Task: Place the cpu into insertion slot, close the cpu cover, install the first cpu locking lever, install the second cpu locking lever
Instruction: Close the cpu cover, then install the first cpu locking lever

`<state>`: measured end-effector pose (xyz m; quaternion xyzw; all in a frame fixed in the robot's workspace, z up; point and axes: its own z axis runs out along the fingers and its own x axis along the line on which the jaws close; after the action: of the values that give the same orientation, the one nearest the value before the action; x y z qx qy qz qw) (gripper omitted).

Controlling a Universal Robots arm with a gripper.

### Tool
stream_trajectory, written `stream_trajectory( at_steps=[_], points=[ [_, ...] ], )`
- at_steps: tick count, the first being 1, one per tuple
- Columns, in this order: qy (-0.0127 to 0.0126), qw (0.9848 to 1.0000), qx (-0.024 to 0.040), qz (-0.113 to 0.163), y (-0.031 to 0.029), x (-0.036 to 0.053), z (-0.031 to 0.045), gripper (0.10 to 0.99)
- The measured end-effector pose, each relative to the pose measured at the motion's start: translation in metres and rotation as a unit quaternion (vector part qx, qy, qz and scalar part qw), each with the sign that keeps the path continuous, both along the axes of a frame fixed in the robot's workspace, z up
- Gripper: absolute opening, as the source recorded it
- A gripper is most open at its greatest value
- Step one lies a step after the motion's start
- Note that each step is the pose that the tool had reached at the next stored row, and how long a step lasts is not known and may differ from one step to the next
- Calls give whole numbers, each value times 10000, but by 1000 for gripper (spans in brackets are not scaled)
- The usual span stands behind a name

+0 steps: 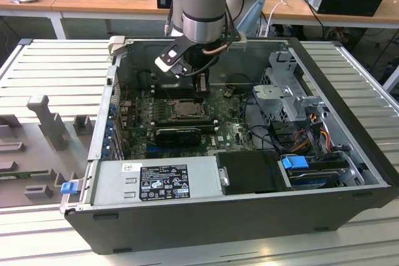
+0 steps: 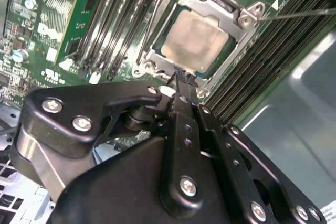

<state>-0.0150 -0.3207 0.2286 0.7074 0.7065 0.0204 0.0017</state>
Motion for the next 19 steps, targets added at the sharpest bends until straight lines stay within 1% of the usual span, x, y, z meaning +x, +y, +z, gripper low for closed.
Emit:
stream_trajectory(
  at_steps=[2, 4, 9, 13, 17, 18, 19],
  points=[
    [0, 10000, -1, 2, 0, -33, -3, 106],
    [0, 10000, 0, 2, 0, -96, -5, 106],
    [0, 10000, 0, 2, 0, -186, -6, 106],
    [0, 10000, 0, 2, 0, -247, -6, 106],
    [0, 10000, 0, 2, 0, -270, -6, 106],
    [1, 10000, 0, 2, -1, -270, 6, 106],
    [1, 10000, 1, 2, 0, -270, 54, 106]
  ],
)
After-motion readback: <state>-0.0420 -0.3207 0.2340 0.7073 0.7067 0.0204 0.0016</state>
